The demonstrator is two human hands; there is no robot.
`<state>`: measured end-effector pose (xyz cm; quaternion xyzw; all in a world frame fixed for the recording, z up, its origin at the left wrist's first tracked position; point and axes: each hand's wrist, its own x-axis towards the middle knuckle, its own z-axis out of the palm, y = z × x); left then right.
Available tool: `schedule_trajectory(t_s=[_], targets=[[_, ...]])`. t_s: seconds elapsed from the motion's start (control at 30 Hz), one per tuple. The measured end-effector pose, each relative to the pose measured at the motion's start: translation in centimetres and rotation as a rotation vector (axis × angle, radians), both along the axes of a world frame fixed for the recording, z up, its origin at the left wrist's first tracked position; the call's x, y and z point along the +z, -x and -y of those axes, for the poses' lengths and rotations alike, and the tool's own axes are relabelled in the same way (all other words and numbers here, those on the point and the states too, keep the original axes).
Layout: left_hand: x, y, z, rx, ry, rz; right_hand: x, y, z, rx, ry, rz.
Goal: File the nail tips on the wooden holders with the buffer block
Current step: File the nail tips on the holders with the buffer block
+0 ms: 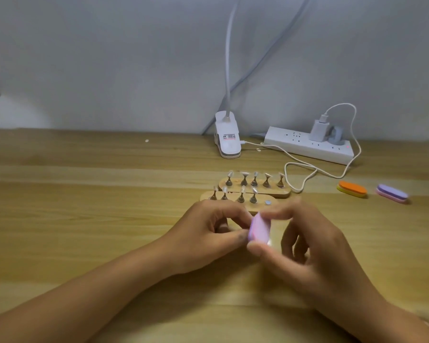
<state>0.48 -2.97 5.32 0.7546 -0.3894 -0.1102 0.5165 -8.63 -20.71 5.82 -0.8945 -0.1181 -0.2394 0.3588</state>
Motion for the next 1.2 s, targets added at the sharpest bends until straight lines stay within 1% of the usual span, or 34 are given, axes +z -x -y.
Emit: schedule_trajectory(t_s=[0.07, 0.13, 0.17, 0.27, 0.3, 0.4, 0.47, 0.53, 0.57, 0.67, 0.7, 0.73, 0.83, 0.87, 0.97, 1.03, 1.1, 1.13, 1.2], targets=[[0.1, 0.0, 0.0, 0.002, -0.01, 0.003, -0.1, 0.1, 0.0, 0.03, -0.02, -0.015], [0.2, 0.2, 0.0, 0.01, -0.008, -0.002, 0.0, -0.2, 0.6, -0.047, -0.14, -0.065], [0.2, 0.2, 0.0, 0.018, -0.004, -0.013, 0.0, -0.3, 0.9, -0.071, -0.156, -0.073], [0.1, 0.2, -0.1, 0.041, 0.012, -0.052, 0.0, 0.0, 0.1, -0.01, -0.019, 0.014], [0.1, 0.1, -0.1, 0.046, 0.013, -0.06, -0.2, 0.1, -0.1, 0.016, -0.001, 0.02], [0.3, 0.2, -0.1, 0.034, 0.02, -0.064, -0.1, -0.1, 0.4, -0.061, -0.11, -0.024], [0.3, 0.3, -0.1, 0.028, 0.034, -0.069, 0.1, 0.0, 0.2, -0.058, -0.023, 0.01], [0.3, 0.3, -0.2, 0.032, 0.036, -0.073, -0.3, 0.1, -0.1, -0.004, 0.041, 0.035], [0.2, 0.3, -0.2, 0.034, 0.041, -0.073, -0.3, 0.0, 0.0, -0.01, 0.011, 0.008], [0.3, 0.3, -0.1, 0.056, 0.102, -0.124, -0.2, -0.5, 1.2, -0.11, -0.246, -0.086], [0.3, 0.3, -0.1, 0.058, 0.112, -0.136, -0.1, -0.5, 1.4, -0.115, -0.288, -0.083], [0.4, 0.2, -0.1, 0.048, 0.108, -0.135, -0.1, -0.4, 1.2, -0.097, -0.28, -0.061], [0.3, 0.1, -0.2, 0.007, 0.059, -0.074, -0.2, 0.2, 0.1, 0.034, -0.102, -0.019], [0.2, 0.1, -0.2, 0.006, 0.051, -0.059, -0.2, 0.2, 0.1, 0.044, -0.074, -0.022], [0.2, 0.0, -0.2, 0.009, 0.044, -0.042, 0.0, -0.3, 0.7, -0.02, -0.192, -0.07], [0.2, 0.0, -0.2, 0.006, 0.037, -0.027, -0.1, -0.3, 0.6, -0.027, -0.139, -0.022], [0.1, 0.0, -0.1, 0.005, 0.037, -0.008, -0.3, -0.1, 0.2, 0.035, -0.042, 0.027], [0.1, 0.0, -0.1, 0.009, 0.043, -0.007, -0.4, 0.0, 0.1, 0.06, -0.037, 0.022], [0.0, -0.1, -0.1, 0.023, 0.063, -0.022, -0.3, -0.2, 0.4, 0.028, -0.112, -0.018]])
